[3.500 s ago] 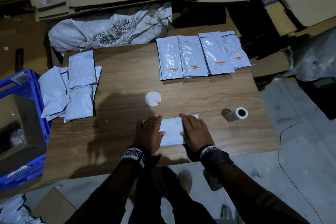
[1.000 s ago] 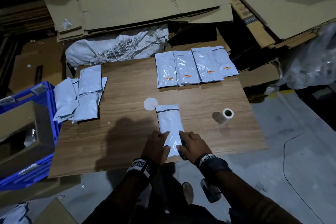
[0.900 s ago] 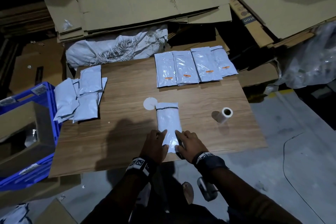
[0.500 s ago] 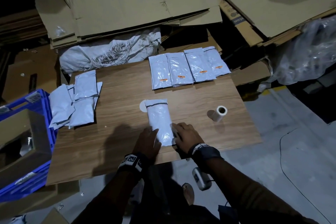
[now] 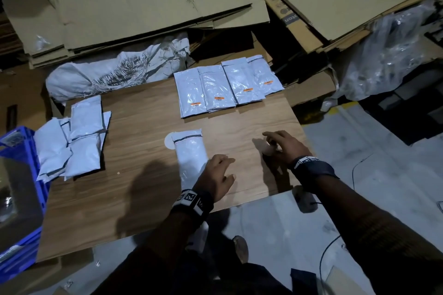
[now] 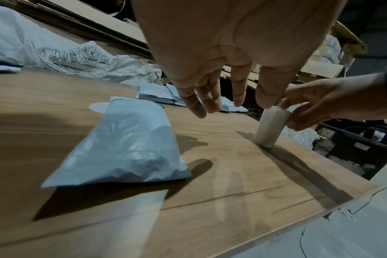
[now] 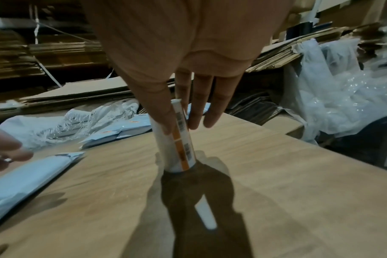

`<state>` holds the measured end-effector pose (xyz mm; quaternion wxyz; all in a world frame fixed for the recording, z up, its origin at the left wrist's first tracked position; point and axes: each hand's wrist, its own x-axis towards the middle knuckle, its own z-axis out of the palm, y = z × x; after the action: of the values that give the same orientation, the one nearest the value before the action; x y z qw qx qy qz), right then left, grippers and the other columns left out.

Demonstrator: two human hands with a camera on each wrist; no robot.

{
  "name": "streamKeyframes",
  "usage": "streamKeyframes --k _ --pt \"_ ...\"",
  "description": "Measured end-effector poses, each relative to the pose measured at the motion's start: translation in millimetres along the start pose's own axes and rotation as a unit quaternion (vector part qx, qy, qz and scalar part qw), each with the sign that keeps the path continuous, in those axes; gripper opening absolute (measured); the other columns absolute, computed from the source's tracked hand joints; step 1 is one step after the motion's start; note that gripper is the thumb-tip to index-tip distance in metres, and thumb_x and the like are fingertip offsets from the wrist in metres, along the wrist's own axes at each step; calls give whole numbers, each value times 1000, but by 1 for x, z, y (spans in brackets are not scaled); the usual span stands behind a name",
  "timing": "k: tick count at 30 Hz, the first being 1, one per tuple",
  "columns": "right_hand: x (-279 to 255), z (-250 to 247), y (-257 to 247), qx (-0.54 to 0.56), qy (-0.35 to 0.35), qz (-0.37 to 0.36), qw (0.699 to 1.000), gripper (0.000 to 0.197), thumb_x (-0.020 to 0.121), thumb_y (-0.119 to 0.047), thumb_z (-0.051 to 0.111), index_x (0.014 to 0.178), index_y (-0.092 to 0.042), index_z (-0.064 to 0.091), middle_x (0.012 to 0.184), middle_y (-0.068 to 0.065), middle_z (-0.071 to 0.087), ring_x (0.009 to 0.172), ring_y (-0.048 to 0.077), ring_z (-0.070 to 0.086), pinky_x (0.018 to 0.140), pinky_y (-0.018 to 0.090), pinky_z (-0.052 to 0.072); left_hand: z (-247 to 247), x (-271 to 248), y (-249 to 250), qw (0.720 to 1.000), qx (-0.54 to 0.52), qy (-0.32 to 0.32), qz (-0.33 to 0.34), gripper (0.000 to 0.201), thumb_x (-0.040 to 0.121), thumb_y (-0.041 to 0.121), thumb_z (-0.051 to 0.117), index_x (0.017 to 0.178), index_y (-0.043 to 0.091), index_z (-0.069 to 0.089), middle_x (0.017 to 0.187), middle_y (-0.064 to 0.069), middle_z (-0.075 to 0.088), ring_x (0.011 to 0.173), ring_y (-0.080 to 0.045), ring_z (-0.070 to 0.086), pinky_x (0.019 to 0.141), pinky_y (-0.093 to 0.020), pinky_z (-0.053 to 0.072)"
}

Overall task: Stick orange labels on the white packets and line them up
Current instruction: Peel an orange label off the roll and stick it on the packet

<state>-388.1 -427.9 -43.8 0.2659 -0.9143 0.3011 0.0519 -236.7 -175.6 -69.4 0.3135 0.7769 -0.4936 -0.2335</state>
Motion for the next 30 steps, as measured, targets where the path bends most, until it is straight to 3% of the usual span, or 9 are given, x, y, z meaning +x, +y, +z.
streamKeyframes --k 4,9,11,14,17,21,23,26,30 --pt "8 -10 -8 31 1 5 999 45 81 -17 76 124 -19 62 111 8 58 99 35 61 78 40 51 3 16 11 1000 -8 -12 -13 55 88 40 53 137 15 60 131 -4 53 120 -25 53 105 -39 45" --pt "7 -19 -9 121 27 15 992 54 64 -49 72 111 -24 63 98 4 67 86 27 64 74 38 54 2 38 26 999 -7 -28 -39 63 87 42 53 146 21 50 140 -3 48 130 -25 48 112 -43 40" --pt "5 -25 -17 183 59 34 981 43 70 -35 85 106 -22 65 90 2 70 77 22 64 69 32 52 -3 48 35 999 -3 -27 -27 67 91 39 59 153 21 41 148 -4 44 136 -25 44 115 -40 37" --pt "3 -34 -27 276 69 26 958 29 79 -24 85 102 -17 68 82 7 75 74 23 73 70 35 60 -11 63 51 999 -25 -19 -4 74 93 33 69 157 21 34 152 -1 42 137 -16 42 109 -26 34" --pt "1 -46 -41 376 49 16 925 22 87 -17 81 102 -7 68 83 16 76 75 31 75 72 41 64 -21 73 66 996 -87 -9 6 70 90 34 74 151 27 42 138 2 56 121 -13 54 95 -25 43" --pt "-2 -60 -57 466 17 35 884 31 93 -21 76 107 5 66 84 22 73 65 26 67 65 33 60 -37 75 76 991 -133 23 6 52 88 30 78 136 30 58 114 9 68 97 -6 64 79 -20 50" --pt "-5 -64 -61 493 1 42 869 34 96 -26 72 110 4 67 83 18 71 64 23 65 67 33 58 -40 73 74 984 -177 27 -14 51 86 37 79 133 30 61 113 8 71 97 -7 67 83 -29 57" --pt "-11 -66 -65 498 7 35 866 29 98 -28 69 122 -12 69 102 18 71 79 19 71 72 31 60 -42 70 70 974 -219 39 -37 53 83 49 75 131 31 62 113 6 73 100 -15 70 89 -47 58" --pt "-18 -61 -70 504 15 -4 864 33 93 -6 73 125 -8 67 118 21 67 99 23 71 84 37 63 -46 65 77 966 -254 37 -36 58 82 47 75 135 27 61 113 2 74 96 -11 72 89 -45 59"
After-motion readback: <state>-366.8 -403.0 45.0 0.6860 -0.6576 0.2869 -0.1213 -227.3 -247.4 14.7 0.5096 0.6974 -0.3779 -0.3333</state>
